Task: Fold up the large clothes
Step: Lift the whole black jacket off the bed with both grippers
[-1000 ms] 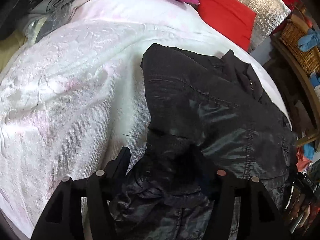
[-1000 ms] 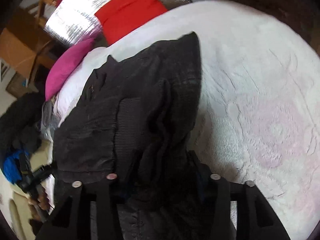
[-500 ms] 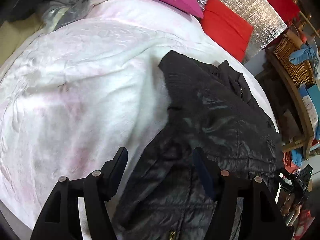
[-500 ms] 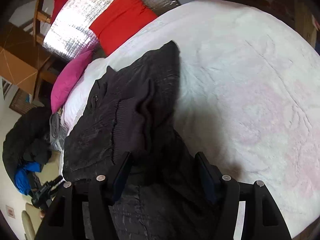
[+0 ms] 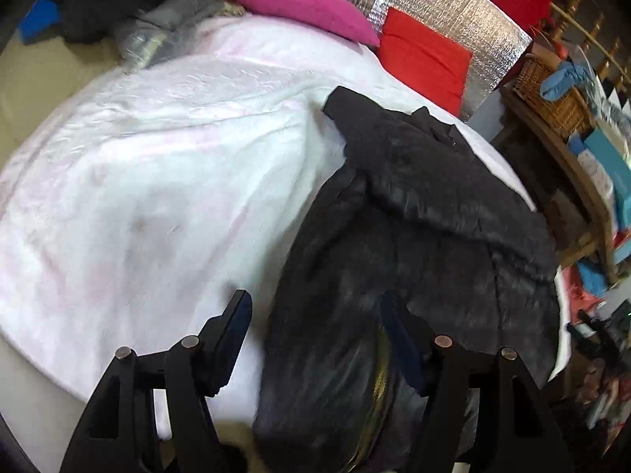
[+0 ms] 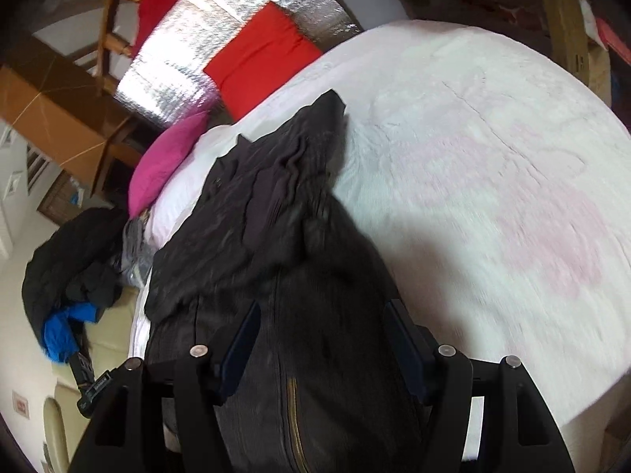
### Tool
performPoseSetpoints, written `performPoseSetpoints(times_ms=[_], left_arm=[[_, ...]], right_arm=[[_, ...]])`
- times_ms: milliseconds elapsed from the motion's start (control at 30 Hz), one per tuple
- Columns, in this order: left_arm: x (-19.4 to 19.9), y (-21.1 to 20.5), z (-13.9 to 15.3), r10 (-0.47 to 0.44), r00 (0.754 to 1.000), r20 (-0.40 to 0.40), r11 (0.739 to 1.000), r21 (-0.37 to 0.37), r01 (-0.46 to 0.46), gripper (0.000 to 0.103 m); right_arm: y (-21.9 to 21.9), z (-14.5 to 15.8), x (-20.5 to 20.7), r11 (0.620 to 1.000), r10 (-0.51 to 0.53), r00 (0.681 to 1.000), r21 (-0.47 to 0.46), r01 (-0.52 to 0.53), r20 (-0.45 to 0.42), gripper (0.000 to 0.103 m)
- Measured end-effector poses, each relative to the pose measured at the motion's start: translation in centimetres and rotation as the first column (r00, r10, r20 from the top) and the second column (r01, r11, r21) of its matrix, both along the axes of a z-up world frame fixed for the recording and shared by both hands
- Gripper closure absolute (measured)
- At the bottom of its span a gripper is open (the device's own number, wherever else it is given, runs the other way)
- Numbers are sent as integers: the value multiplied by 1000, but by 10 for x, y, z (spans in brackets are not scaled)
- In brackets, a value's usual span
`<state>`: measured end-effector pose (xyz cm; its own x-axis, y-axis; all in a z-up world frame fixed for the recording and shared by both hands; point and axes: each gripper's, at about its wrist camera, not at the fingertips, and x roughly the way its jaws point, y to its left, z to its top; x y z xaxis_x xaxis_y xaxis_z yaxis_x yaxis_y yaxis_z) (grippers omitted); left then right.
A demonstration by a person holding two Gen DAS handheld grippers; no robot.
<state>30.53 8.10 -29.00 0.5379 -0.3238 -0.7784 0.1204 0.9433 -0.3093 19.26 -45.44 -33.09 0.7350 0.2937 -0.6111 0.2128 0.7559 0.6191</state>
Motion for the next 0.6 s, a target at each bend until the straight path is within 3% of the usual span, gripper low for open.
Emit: performPoseSetpoints(times_ms=[100, 167, 367, 500, 600], left_arm=[[-31, 6, -9, 32, 999, -3, 999, 14, -32, 30], [-54, 13, -20, 72, 997, -38, 997, -4, -72, 20], [-87, 2, -58, 90, 975, -203, 996, 25, -87, 19], [-97, -12, -74, 37, 962, -270, 999, 23, -32, 19], [-96, -16, -81, 14, 958, -288, 1000, 15, -10, 19]], right_arm=[[8, -5, -24, 1000, 27, 1000, -16, -27, 1, 33], [13, -12, -40, 999, 51, 999, -17, -51, -14, 33], [45, -36, -80, 987, 158, 981, -16, -161, -116, 29], [73, -57, -94, 961, 233, 940, -89, -262, -251, 27], [93, -77, -93, 920, 282, 892, -165, -356, -353, 27]])
